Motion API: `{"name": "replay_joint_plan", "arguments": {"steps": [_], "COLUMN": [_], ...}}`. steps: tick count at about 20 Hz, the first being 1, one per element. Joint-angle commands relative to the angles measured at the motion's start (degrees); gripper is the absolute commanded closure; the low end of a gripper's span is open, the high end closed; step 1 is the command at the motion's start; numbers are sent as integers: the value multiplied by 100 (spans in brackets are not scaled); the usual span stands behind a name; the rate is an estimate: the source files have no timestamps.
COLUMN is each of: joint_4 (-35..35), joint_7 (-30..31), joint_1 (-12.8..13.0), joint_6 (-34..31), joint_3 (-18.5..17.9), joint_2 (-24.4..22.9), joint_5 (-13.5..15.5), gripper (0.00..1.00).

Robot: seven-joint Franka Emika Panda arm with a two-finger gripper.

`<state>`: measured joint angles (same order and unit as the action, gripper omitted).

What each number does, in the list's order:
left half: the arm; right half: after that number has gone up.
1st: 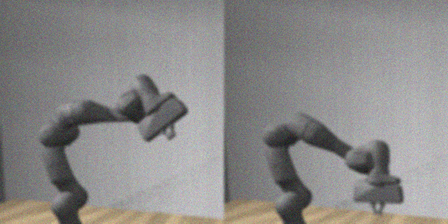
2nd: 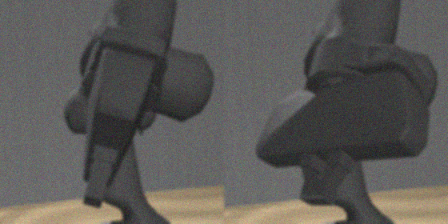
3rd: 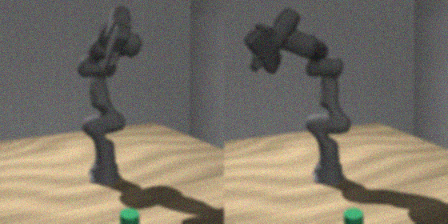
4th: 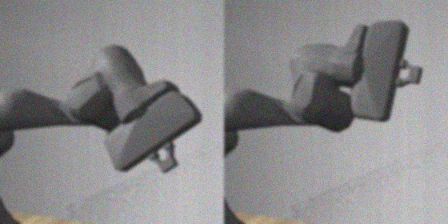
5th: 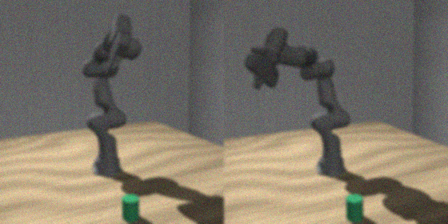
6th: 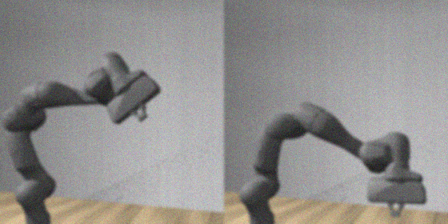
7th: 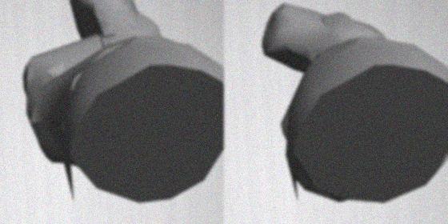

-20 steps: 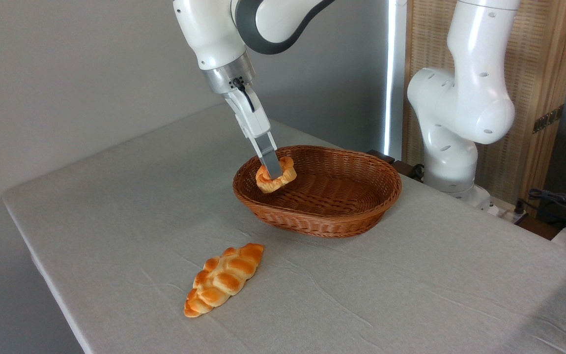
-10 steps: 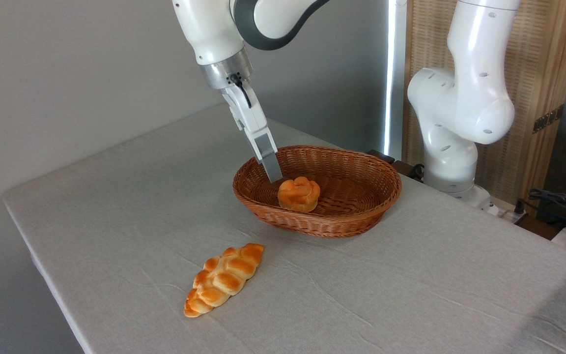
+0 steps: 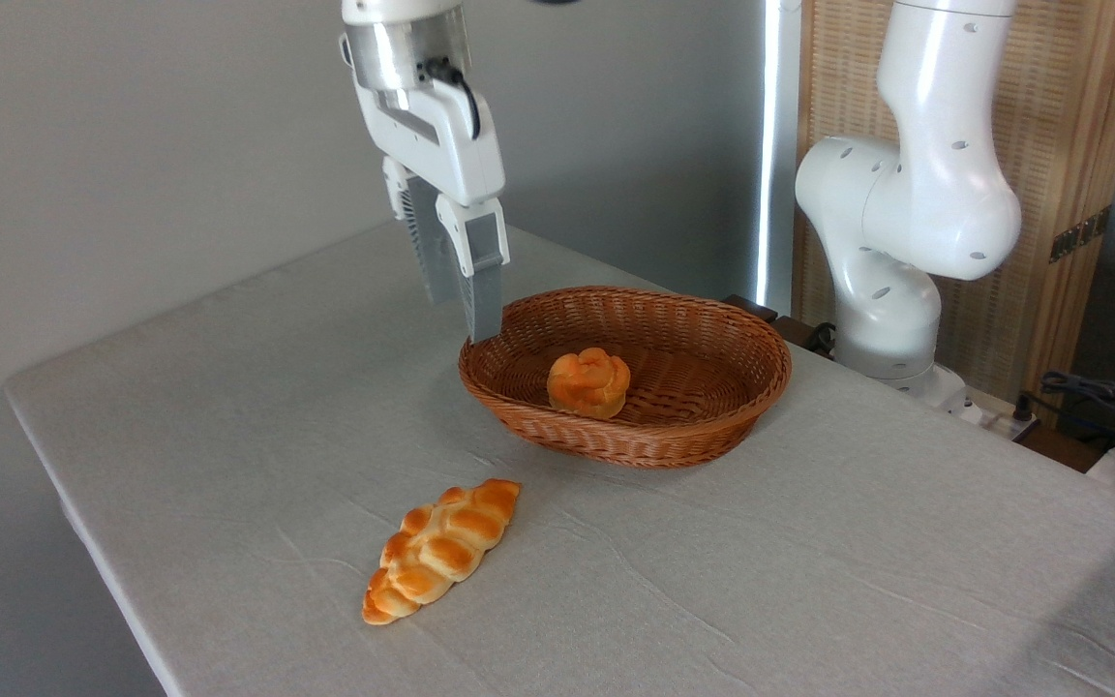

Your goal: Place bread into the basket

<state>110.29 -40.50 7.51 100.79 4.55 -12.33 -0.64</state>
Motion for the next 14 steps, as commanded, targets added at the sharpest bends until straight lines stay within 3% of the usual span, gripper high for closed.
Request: {"name": "replay_joint_plan", "arguments": {"steps": [1, 4, 6, 9, 11, 12, 14], "joint_4": [-1174, -1816, -2116, -2249, -2240, -2223, -2188], "joint_7": [-80, -72, -72, -63, -37, -19, -19], "joint_1": [5, -108, -310, -329, -469, -705, -812], "joint_6": [-312, -769, -1103, -1324, -1368, -1421, -1517], "joint_3": [-620, -798, -710, -587, -368, -71, 142], "joint_2": [608, 941, 1126, 1198, 1198, 1198, 1198], "joint_5": [-138, 55, 108, 108, 117, 108, 73], "gripper": [0, 0, 0, 0, 0, 0, 0]}}
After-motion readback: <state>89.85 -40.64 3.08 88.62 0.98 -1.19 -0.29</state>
